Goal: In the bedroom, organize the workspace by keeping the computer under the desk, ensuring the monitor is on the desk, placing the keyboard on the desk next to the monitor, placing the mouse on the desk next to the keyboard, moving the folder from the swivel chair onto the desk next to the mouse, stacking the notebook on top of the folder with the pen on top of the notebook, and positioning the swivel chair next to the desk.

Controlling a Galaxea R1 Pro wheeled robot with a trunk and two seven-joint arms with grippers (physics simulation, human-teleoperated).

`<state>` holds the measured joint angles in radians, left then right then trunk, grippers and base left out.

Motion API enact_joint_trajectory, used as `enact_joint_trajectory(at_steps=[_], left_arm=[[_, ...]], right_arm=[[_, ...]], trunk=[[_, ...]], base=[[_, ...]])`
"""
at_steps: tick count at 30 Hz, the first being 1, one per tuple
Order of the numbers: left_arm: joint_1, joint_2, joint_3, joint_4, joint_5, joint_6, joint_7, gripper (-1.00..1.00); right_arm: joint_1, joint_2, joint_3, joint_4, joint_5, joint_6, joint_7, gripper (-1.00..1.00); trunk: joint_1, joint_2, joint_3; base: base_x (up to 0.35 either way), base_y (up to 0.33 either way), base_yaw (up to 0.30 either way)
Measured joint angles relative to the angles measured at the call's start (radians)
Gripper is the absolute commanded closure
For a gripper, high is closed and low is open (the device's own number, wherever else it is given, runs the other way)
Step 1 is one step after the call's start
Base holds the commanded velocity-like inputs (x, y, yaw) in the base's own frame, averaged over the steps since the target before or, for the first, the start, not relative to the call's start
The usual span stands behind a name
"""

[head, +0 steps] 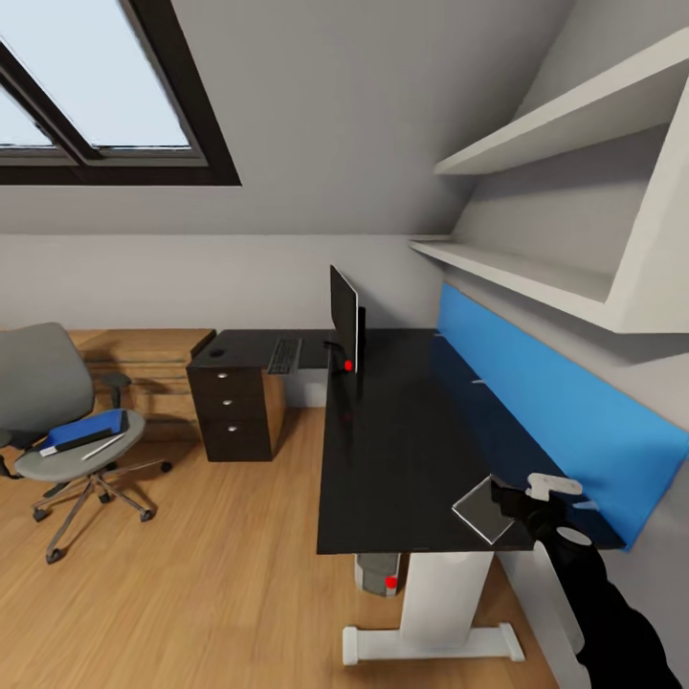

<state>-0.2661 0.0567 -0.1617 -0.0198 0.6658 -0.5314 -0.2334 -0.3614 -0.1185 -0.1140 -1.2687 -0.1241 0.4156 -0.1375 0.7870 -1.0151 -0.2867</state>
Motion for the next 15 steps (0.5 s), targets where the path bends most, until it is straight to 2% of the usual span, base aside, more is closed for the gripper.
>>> enact_joint_trajectory(at_steps=[6, 15], left_arm=[[0.000, -0.001, 0.000, 0.000, 0.000, 0.000, 0.000, -1.00], [0.000, -0.002, 0.000, 0.000, 0.000, 0.000, 0.000, -1.00]], right_arm=[[0.000, -0.001, -0.001, 0.033, 0.003, -0.003, 0.002, -1.00], [0.000, -0.002, -0.002, 0.063, 0.004, -0.004, 0.002, -1.00]], trunk=[[0.000, 0.000, 0.000], [0.000, 0.000, 0.000]], base=[[0.077, 0.000, 0.000], [0.282, 0.000, 0.000]])
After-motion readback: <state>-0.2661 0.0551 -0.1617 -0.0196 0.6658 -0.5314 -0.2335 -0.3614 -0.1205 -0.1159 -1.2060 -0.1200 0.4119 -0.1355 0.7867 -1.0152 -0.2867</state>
